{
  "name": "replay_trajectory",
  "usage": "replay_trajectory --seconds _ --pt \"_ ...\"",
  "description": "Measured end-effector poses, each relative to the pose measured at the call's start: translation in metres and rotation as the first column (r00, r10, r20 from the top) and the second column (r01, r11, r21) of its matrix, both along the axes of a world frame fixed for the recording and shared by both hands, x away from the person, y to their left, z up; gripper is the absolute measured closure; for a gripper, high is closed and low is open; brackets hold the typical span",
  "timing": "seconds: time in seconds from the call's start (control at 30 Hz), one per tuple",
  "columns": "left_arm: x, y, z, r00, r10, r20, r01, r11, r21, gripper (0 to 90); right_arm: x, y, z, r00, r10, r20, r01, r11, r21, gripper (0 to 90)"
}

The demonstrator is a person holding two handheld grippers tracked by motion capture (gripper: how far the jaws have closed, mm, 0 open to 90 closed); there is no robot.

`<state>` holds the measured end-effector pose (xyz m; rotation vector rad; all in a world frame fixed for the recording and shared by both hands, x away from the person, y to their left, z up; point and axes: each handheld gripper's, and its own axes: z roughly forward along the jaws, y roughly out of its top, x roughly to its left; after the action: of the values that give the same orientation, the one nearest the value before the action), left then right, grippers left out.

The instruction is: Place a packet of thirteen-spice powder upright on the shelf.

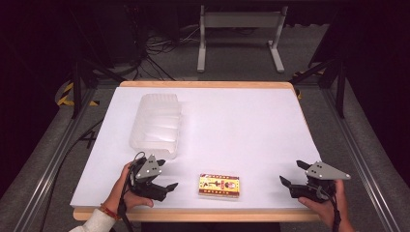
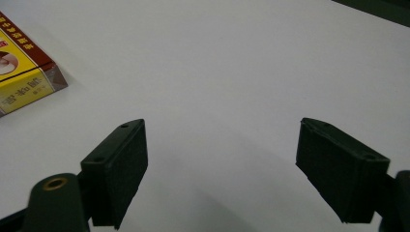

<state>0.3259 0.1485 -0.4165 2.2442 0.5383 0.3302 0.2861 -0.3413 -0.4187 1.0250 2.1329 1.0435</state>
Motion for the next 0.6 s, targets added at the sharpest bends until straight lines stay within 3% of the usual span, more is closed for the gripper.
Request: replay_trajectory --seconds 0.07,0.33,0.6 --pt "0.002 -0.009 0.003 0.9999 -0.012 0.008 0.012 0.9997 0.020 14.9 -0.002 0.001 0.000 0.9997 -0.016 0.017 0.016 1.000 -0.018 19.7" --pt "0.012 -0.050 0.010 0.9944 -0.105 -0.009 0.105 0.9922 0.066 14.6 -0.003 0.000 0.000 0.9996 -0.020 0.018 0.020 1.000 -0.016 19.8" --pt "0.016 -0.088 0.011 0.9826 -0.185 -0.013 0.185 0.9751 0.122 13.7 -0.002 0.000 -0.001 0.9997 -0.022 0.011 0.022 1.000 -0.017 20.0"
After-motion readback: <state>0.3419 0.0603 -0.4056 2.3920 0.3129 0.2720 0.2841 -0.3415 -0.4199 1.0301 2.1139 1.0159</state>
